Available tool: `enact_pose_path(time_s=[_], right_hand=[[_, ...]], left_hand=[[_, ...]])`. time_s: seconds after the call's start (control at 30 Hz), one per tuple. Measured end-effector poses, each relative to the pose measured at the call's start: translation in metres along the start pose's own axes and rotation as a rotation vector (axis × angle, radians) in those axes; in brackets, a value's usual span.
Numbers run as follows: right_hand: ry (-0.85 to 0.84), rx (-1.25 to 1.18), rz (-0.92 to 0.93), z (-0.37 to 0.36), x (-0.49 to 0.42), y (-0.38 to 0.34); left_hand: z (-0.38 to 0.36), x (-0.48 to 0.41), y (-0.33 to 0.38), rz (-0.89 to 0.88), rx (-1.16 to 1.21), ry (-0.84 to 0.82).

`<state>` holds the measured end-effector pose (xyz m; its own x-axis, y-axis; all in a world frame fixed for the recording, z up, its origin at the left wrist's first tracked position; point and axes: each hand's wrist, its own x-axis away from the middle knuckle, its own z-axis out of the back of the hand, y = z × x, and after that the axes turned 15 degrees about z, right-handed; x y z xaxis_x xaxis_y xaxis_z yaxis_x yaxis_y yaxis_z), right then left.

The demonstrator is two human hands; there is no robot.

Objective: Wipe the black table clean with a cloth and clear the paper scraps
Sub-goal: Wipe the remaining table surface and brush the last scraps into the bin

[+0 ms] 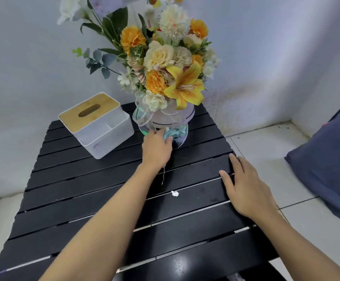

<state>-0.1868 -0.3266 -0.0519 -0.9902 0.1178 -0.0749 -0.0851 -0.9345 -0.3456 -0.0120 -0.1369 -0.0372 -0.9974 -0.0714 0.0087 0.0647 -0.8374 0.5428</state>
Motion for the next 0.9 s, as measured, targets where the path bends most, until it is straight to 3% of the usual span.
enact_pose_path(time_s=[0.2,0.33,0.47,0.6,0.7,0.9], right_hand=[[0.043,0.008,0.012,-0.007,-0.002,0.001],[0.045,0.017,0.011,-0.008,-0.002,0.001],[0.034,0.015,0.014,-0.006,-0.002,0.001],[0.029,0.019,0.016,-0.006,-0.002,0.000],[0.024,0.010,0.012,-0.006,-0.003,0.000],[0.023,0.018,0.005,-0.007,-0.003,0.000]], left_hand=[[0.016,0.015,0.011,-0.286,0.107,-0.377],[0.014,-0.012,0.023,-0.149,0.137,-0.091],[-0.015,0.000,0.033,-0.220,-0.109,-0.053],[0.017,0.003,0.035,-0.082,0.225,-0.456],[0.033,-0.013,0.033,-0.027,0.286,-0.249],[-0.015,-0.006,0.032,-0.051,-0.203,-0.015]])
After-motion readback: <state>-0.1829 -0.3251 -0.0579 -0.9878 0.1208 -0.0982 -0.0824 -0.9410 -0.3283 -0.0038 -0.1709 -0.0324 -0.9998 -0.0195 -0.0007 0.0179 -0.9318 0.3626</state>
